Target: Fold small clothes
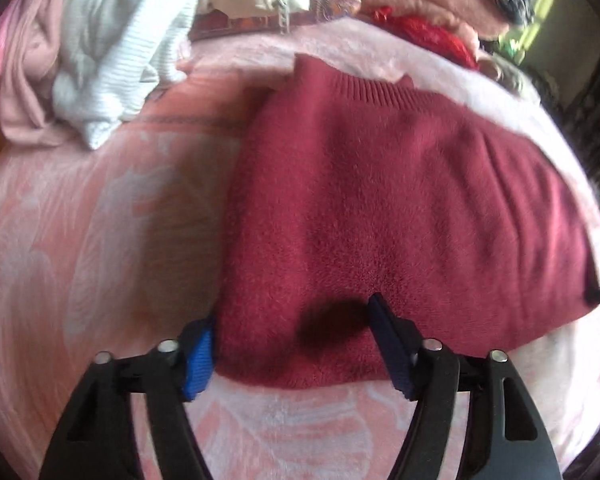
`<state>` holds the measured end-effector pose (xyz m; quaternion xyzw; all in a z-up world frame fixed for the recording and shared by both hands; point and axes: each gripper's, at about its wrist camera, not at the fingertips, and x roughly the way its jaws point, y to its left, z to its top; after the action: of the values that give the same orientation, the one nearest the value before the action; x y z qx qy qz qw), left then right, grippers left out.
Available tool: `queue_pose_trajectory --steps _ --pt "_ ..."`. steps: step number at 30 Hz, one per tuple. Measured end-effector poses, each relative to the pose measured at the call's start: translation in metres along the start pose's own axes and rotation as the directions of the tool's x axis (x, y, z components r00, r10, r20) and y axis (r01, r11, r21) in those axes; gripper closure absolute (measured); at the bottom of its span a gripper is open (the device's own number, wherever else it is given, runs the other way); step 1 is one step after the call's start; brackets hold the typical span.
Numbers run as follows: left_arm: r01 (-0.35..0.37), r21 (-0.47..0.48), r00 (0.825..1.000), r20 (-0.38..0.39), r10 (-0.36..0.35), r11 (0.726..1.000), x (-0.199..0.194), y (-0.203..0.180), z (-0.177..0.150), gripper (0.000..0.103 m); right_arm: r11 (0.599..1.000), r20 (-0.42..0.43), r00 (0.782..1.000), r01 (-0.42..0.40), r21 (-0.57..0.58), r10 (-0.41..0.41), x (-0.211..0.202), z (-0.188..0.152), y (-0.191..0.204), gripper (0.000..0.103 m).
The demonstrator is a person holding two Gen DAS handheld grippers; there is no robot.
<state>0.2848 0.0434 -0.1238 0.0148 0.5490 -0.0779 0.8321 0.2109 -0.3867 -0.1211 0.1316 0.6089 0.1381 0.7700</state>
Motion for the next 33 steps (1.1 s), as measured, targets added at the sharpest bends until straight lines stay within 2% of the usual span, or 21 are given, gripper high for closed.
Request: queue_pose_trajectory --steps 1,3,4,6,8,11,14,19,24,27,29,30,32,33 --pt "-0.016 -0.005 1.000 -0.012 0.015 1.000 0.003 0.001 -0.001 0.052 1.000 0.005 1.000 -0.018 0.003 0.018 -0.004 -0.002 0.001 0.096" --pt "0.009 -0.039 1.000 -0.013 -0.009 0.999 0.001 0.008 -0.003 0.069 0.998 0.012 0.998 -0.058 0.013 0.057 -0.016 -0.004 0.002 0.097" --pt "0.015 -0.053 1.000 -0.017 -0.016 0.998 -0.001 0.012 -0.003 0.074 0.998 0.027 0.997 -0.068 0.008 0.068 -0.025 -0.006 0.003 0.097" --pt "0.070 -0.092 0.997 -0.020 -0.072 0.993 -0.008 0.022 -0.001 0.078 0.992 0.062 0.990 -0.126 0.015 0.124 -0.045 -0.008 0.003 0.098" --pt "0.103 -0.122 0.994 -0.016 -0.106 0.987 -0.014 0.031 0.001 0.080 0.990 0.085 0.986 -0.143 0.012 0.141 -0.057 -0.010 0.002 0.098" --pt "0.103 -0.123 0.994 -0.022 -0.106 0.987 -0.011 0.035 0.000 0.080 0.994 0.071 0.992 -0.107 0.016 0.106 -0.051 -0.013 -0.004 0.098" --pt "0.073 -0.107 0.996 -0.036 -0.077 0.992 0.001 0.032 -0.004 0.078 0.997 0.006 0.998 -0.057 0.054 0.057 -0.024 -0.017 -0.019 0.098" --pt "-0.017 -0.001 1.000 -0.024 0.017 1.000 0.008 0.018 -0.009 0.072 0.997 -0.025 0.999 -0.030 0.071 0.031 -0.002 -0.022 -0.032 0.098" --pt "-0.029 0.006 0.999 -0.013 0.029 1.000 0.010 0.019 -0.013 0.066 0.999 -0.011 1.000 0.009 0.041 -0.009 0.003 -0.022 -0.024 0.098" --pt "-0.047 0.005 0.999 0.003 0.047 0.999 0.006 0.019 -0.014 0.060 0.997 -0.010 1.000 -0.017 0.070 0.018 -0.001 -0.019 -0.024 0.095" --pt "-0.065 0.004 0.998 0.003 0.065 0.998 -0.001 0.017 -0.012 0.052 0.996 0.009 1.000 -0.026 0.081 0.026 -0.016 -0.018 -0.025 0.090" --pt "-0.083 -0.001 0.997 0.010 0.083 0.997 -0.010 0.017 -0.009 0.043 0.998 0.033 0.999 -0.008 0.065 0.006 -0.027 -0.017 -0.021 0.085" --pt "-0.079 -0.031 0.994 0.078 0.081 0.996 -0.034 0.017 -0.003 0.036 0.999 0.096 0.995 0.025 0.026 -0.027 -0.051 -0.009 -0.008 0.085" --pt "-0.069 -0.047 0.990 0.118 0.074 0.997 -0.047 0.015 0.002 0.028 1.000 0.128 0.991 0.020 0.018 -0.022 -0.063 -0.002 -0.002 0.085"
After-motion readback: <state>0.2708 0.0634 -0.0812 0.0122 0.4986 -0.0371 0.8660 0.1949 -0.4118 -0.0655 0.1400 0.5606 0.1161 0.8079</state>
